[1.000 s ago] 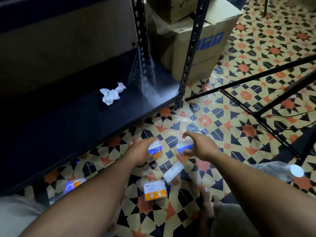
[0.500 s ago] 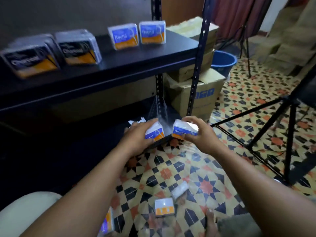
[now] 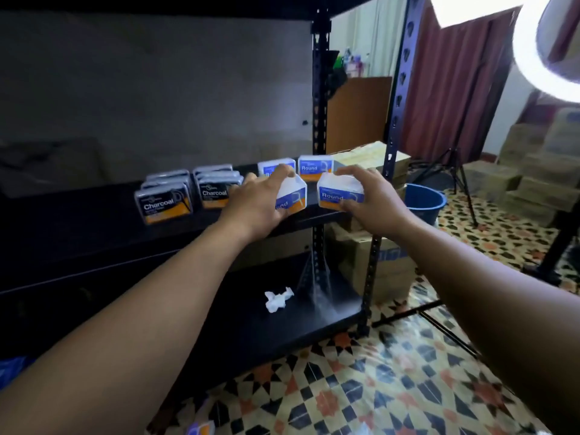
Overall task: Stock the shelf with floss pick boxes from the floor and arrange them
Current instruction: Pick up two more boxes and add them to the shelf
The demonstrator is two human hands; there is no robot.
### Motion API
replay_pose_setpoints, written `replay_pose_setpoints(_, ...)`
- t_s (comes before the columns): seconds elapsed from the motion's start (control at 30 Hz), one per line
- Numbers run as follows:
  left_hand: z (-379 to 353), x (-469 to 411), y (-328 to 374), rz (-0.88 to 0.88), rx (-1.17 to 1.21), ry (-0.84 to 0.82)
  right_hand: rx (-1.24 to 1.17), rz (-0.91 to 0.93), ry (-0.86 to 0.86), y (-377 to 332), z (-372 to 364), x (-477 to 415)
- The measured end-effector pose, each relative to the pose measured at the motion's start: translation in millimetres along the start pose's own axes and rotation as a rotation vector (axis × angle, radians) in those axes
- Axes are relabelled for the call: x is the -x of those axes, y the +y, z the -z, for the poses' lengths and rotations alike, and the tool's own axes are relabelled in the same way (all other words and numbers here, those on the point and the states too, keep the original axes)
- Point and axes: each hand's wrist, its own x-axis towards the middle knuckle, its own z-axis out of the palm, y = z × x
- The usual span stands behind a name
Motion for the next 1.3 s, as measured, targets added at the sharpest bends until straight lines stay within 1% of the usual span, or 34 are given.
replay_pose_setpoints(0.2,-21.1,-40.5,-9.0,0.061,-0.092,-0.092,0.134,-0.025,-0.088,7.0,-20.3,-48.2)
replay_pose_setpoints(0.3,-34.7,-54.4,-13.1,0.083,-0.154,-0.064,0.230,-0.031,-0.087,18.8,-26.9,-69.6)
replay_pose_setpoints(0.4,-46.7,-67.7,-16.1,0.077,-0.258,0.000,0.482,-0.002,-0.042,27.1,-31.2,-89.4)
replay_pose_setpoints(0.47,-54.7,-76.2,-18.8,0.075,-0.293,0.034,0.544,0.028,-0.026,30.5,-35.0,-99.3)
replay_pose_setpoints(0.57,-64.5,-88.2,-23.9,0.081,-0.303,0.049,0.532,0.039,-0.014,35.4,-41.4,-110.0)
replay_pose_setpoints(0.73,-70.3,-103.5,-24.9,0.111,-0.327,0.009,0.544,0.043,-0.008,40.9,-47.5,-121.9)
replay_pose_setpoints(0.83,-69.9,-102.3,-20.1,0.122,-0.331,0.017,0.548,0.033,-0.001,43.6,-48.1,-119.2)
replay_pose_setpoints(0.9,-68.4,-93.3,-14.6,0.085,-0.299,0.084,0.505,0.032,0.039,43.6,-46.2,-110.1)
replay_pose_setpoints(1.03,-65.0,-60.1,0.1,-0.054,-0.161,0.282,0.397,0.073,0.158,40.8,-37.3,-72.9)
replay_pose_setpoints(1.13,-70.0,-24.7,7.8,-0.106,-0.079,0.361,0.312,0.058,0.198,39.3,-30.4,-29.9)
replay_pose_setpoints(1.2,-80.7,0.4,7.9,-0.136,0.016,0.344,0.252,0.014,0.168,40.7,-29.2,-0.5)
replay_pose_setpoints(1.23,-87.6,12.9,6.1,-0.134,0.064,0.295,0.229,-0.020,0.133,43.4,-30.3,13.7)
replay_pose_setpoints(1.3,-98.0,37.5,2.5,-0.080,0.162,0.105,0.195,-0.099,0.023,53.6,-36.5,42.2)
